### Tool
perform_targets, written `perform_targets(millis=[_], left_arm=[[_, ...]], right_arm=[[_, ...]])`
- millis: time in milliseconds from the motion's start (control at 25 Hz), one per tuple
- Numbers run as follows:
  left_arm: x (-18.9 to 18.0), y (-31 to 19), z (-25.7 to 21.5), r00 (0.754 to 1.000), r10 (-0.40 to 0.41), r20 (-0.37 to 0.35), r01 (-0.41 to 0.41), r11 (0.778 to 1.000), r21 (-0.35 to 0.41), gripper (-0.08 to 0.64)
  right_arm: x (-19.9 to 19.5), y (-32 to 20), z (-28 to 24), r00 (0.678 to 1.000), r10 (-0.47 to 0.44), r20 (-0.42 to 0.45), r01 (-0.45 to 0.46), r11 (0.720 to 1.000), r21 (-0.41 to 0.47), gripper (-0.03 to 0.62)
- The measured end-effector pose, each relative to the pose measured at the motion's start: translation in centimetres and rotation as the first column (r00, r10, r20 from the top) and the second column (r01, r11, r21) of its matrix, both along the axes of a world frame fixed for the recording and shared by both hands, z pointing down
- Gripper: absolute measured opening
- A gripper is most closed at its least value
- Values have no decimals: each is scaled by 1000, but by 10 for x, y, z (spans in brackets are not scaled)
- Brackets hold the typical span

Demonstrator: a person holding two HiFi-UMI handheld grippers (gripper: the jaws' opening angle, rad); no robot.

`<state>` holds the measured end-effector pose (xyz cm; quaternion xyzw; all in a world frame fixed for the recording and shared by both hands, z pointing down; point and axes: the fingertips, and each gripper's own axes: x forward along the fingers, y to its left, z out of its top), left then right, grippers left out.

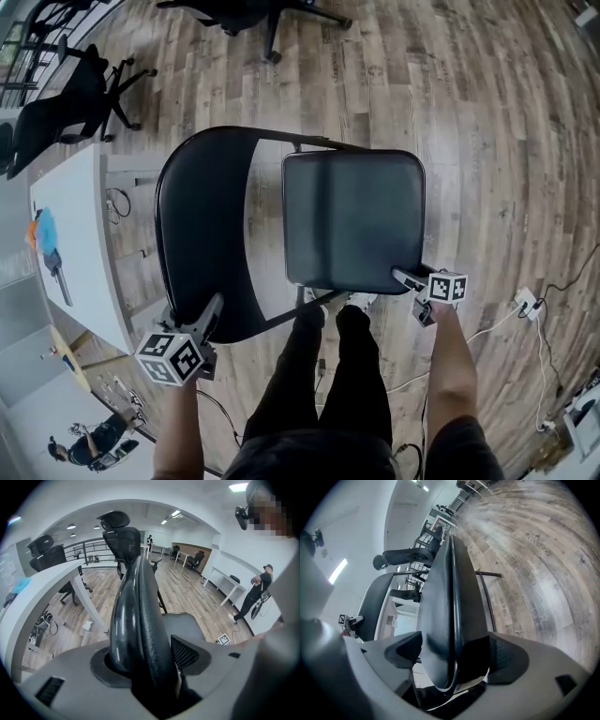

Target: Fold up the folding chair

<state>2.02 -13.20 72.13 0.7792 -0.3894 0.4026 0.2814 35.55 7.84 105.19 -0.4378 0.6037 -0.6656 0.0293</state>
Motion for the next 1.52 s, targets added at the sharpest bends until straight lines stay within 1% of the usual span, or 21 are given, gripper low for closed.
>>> perform_targets(millis=[160, 280, 400, 480, 560, 680, 920, 1080, 1120, 1200, 1240, 1360, 1520], left_arm=[[-3, -4, -17, 1000, -8, -6, 8, 1000, 23, 256], [-13, -5, -31, 1000, -28, -5, 29, 999, 31, 253], [-17, -10, -46, 999, -45, -30, 47, 998, 49, 247], [-18, -13, -56, 997, -53, -49, 56, 996, 75, 244], [-18, -15, -69, 995, -58, -82, 66, 993, 97, 236], [-16, -16, -88, 985, -63, -160, 79, 993, 92, 218], [-23, -17, -126, 963, -61, -261, 89, 991, 95, 130], [-31, -20, -154, 944, -35, -329, 70, 993, 94, 110], [-35, -21, -161, 935, -37, -352, 73, 993, 89, 106], [-46, -24, -174, 923, -42, -384, 79, 993, 83, 106], [-52, -26, -180, 919, -44, -391, 81, 993, 80, 106], [-74, -29, -193, 914, -44, -404, 81, 994, 73, 106], [-94, -38, -208, 901, -37, -431, 79, 994, 79, 109]], right_arm=[[-7, -3, -24, 999, -6, 41, 4, 999, 54, 403], [-23, -4, -52, 997, -4, 75, -2, 998, 71, 403], [-33, -11, -73, 997, -8, 73, 2, 996, 86, 403], [-42, -21, -97, 994, -5, 107, -6, 994, 111, 403], [-51, -26, -117, 992, -3, 124, -12, 992, 127, 403], [-63, -31, -142, 991, 1, 134, -19, 990, 136, 403], [-103, -49, -198, 990, -15, 142, -6, 990, 143, 403], [-138, -66, -245, 990, 10, 140, -31, 988, 151, 403], [-150, -71, -260, 986, 16, 167, -44, 985, 165, 403], [-181, -86, -295, 965, 12, 262, -72, 973, 220, 403], [-196, -92, -308, 959, 3, 283, -74, 968, 240, 402], [-235, -102, -334, 952, -12, 307, -69, 965, 254, 403], [-274, -124, -360, 963, -64, 263, -25, 947, 319, 403]])
